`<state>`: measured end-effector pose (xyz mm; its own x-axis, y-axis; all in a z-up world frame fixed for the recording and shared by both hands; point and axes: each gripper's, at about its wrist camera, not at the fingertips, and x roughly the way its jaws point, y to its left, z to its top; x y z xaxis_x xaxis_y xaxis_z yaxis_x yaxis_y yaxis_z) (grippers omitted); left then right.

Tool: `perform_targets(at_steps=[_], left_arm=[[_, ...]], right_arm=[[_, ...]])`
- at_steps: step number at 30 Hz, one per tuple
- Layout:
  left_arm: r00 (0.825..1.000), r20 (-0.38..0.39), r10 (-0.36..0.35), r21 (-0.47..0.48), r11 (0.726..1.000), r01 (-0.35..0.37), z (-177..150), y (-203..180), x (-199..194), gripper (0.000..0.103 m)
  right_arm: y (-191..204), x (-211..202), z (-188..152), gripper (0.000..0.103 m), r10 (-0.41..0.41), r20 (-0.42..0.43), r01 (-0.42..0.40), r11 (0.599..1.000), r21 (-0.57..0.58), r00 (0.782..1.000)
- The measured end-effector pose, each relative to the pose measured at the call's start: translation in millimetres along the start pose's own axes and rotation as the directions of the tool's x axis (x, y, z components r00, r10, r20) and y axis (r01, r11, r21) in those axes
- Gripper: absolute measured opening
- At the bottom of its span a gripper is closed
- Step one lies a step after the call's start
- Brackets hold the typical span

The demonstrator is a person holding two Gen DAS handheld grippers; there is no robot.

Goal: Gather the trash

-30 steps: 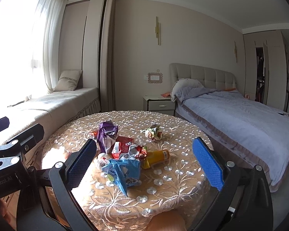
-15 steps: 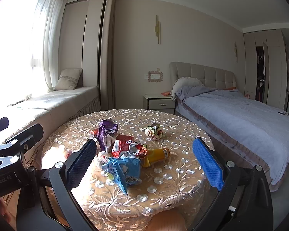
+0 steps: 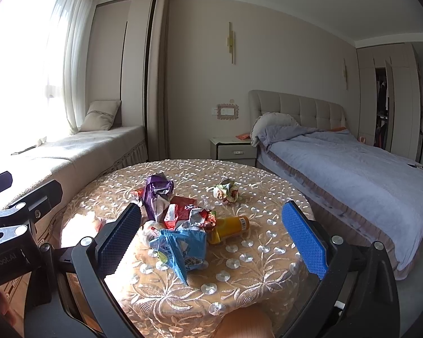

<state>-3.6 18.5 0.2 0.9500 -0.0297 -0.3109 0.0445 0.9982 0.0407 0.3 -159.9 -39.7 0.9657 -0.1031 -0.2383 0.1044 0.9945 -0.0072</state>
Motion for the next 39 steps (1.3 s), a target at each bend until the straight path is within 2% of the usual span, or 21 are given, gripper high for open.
perform_targets(at_steps=[39], left_arm=[[0.999, -0.027, 0.018, -0.009, 1.0, -0.018, -2.8, 1.4, 8.7, 0.098]], right_arm=[[0.2, 4.3, -4.2, 0.1, 0.001, -0.017, -0.001, 1.0, -0.004, 1.0]])
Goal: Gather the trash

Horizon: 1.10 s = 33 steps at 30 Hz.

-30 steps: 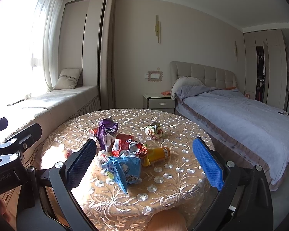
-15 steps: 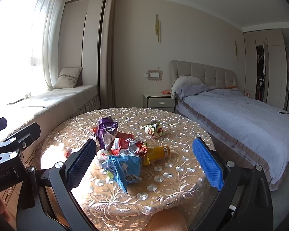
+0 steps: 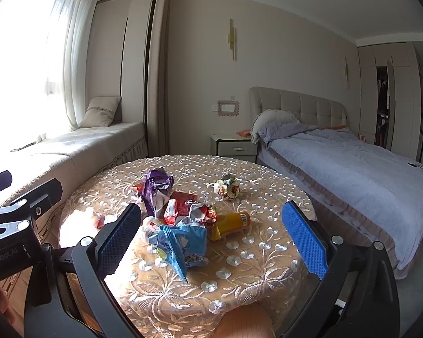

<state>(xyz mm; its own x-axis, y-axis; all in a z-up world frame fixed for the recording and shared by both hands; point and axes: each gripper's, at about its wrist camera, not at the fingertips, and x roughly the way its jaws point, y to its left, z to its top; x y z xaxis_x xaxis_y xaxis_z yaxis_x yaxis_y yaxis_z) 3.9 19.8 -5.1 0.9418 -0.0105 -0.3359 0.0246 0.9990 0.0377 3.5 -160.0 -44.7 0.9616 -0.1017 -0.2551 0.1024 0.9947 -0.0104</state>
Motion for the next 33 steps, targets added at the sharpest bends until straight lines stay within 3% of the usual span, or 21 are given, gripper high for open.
perform_targets(at_steps=[8, 16, 23, 28, 30, 33], left_arm=[[0.999, -0.031, -0.007, -0.008, 1.0, 0.006, -4, 2, 20, 0.098], [0.99, -0.138, -0.037, -0.009, 0.999, 0.036, -20, 8, 68, 0.098], [0.98, -0.195, -0.041, 0.064, 0.996, 0.054, -32, 7, 119, 0.098], [0.95, -0.261, -0.169, 0.097, 0.975, 0.2, -32, 3, 163, 0.098], [0.94, -0.287, -0.182, 0.131, 0.965, 0.227, -34, -5, 180, 0.098], [0.906, -0.367, -0.209, 0.157, 0.947, 0.282, -38, -17, 208, 0.098]], right_arm=[[3, 16, -6, 0.1, -0.001, -0.027, 0.001, 1.0, -0.019, 1.0], [3, 60, -26, 0.1, 0.018, -0.145, -0.021, 1.0, -0.019, 0.989], [15, 96, -45, 0.1, 0.112, -0.247, -0.126, 0.991, -0.042, 0.963], [33, 116, -58, 0.1, 0.124, -0.296, -0.162, 0.981, -0.106, 0.947], [38, 126, -61, 0.1, 0.117, -0.314, -0.164, 0.978, -0.127, 0.942], [41, 137, -62, 0.1, 0.117, -0.329, -0.17, 0.976, -0.138, 0.937]])
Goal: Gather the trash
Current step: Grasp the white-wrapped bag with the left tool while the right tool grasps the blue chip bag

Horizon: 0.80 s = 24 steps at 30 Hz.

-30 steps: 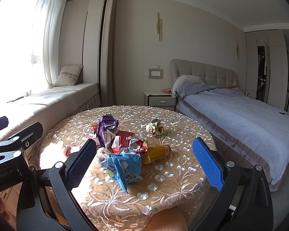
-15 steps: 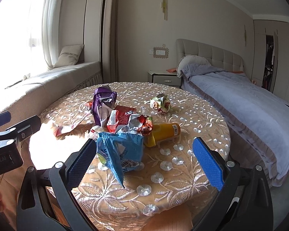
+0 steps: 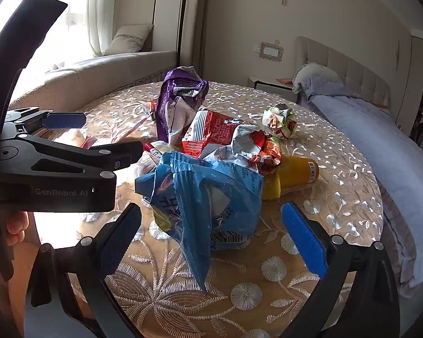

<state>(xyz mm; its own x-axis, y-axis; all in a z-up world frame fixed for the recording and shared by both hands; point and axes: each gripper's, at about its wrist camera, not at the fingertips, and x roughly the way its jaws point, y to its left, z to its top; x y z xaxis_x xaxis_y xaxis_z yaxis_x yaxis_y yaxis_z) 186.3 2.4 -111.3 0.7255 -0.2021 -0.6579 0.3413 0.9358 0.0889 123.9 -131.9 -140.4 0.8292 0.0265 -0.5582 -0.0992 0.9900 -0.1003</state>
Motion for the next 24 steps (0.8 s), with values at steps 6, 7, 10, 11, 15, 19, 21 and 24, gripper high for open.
perform_targets(at_steps=[6, 7, 10, 11, 15, 19, 21, 24], left_arm=[[0.996, -0.034, -0.078, 0.007, 0.997, 0.078, 7, -9, 29, 0.098], [0.995, -0.038, -0.095, 0.004, 0.995, 0.095, 8, -11, 33, 0.098], [0.989, -0.061, -0.138, -0.014, 0.99, 0.137, 10, -11, 44, 0.081], [0.985, -0.075, -0.155, -0.024, 0.988, 0.154, 10, -12, 48, 0.067], [0.975, -0.086, -0.205, -0.074, 0.977, 0.199, 8, -9, 53, 0.057], [0.985, -0.065, -0.157, -0.08, 0.985, 0.152, 3, -7, 42, 0.055], [0.987, -0.05, -0.155, -0.094, 0.984, 0.15, 3, -4, 32, 0.055], [0.992, -0.018, -0.121, -0.087, 0.989, 0.119, 4, -5, 8, 0.055]], right_arm=[[-2, 17, 2, 0.1, -0.004, -0.019, 0.004, 1.0, -0.006, 1.0], [-2, 19, 2, 0.1, -0.003, -0.023, 0.003, 1.0, -0.008, 1.0], [-4, 21, 3, 0.098, -0.023, -0.01, 0.023, 1.0, -0.007, 1.0], [-6, 20, 3, 0.089, -0.022, -0.008, 0.022, 1.0, -0.004, 1.0], [-6, 19, 4, 0.08, -0.033, 0.007, 0.034, 0.999, -0.018, 0.999], [-13, 13, 3, 0.077, -0.014, 0.012, 0.014, 1.0, 0.013, 1.0], [-17, 7, 3, 0.077, -0.01, 0.021, 0.009, 0.999, 0.031, 1.0], [-23, -5, 4, 0.077, -0.008, 0.048, 0.006, 0.999, 0.048, 0.999]])
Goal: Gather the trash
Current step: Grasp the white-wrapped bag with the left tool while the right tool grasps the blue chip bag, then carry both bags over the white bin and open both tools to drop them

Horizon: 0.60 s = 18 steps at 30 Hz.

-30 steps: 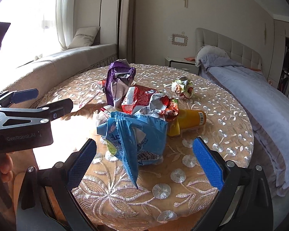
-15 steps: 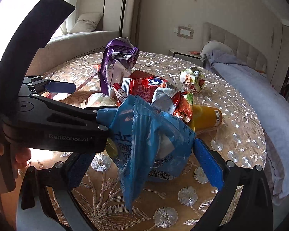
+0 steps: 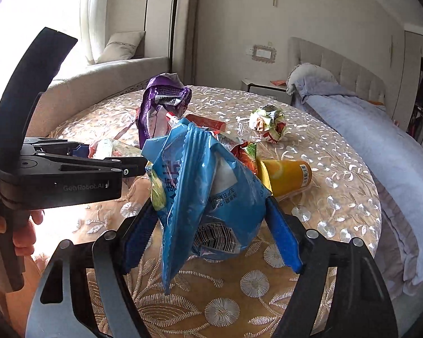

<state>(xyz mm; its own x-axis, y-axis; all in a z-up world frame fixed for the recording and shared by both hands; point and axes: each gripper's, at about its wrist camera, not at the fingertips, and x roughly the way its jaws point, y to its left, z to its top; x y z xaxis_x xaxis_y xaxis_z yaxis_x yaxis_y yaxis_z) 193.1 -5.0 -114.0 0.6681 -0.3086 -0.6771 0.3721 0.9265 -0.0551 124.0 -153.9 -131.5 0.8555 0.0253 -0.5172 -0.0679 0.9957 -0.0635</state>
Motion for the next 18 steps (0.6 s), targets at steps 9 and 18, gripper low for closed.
perform_targets(at_steps=[9, 18], left_arm=[[0.993, 0.113, 0.02, 0.089, 0.996, -0.03, 1, -47, -67, 0.055], [0.987, 0.128, -0.097, 0.245, 0.967, 0.063, -9, -141, -85, 0.055]], right_arm=[[-24, -58, 5, 0.077, -0.001, 0.113, -0.007, 0.998, 0.07, 0.994], [-89, -113, -20, 0.077, -0.139, 0.139, 0.114, 0.979, 0.17, 0.981]])
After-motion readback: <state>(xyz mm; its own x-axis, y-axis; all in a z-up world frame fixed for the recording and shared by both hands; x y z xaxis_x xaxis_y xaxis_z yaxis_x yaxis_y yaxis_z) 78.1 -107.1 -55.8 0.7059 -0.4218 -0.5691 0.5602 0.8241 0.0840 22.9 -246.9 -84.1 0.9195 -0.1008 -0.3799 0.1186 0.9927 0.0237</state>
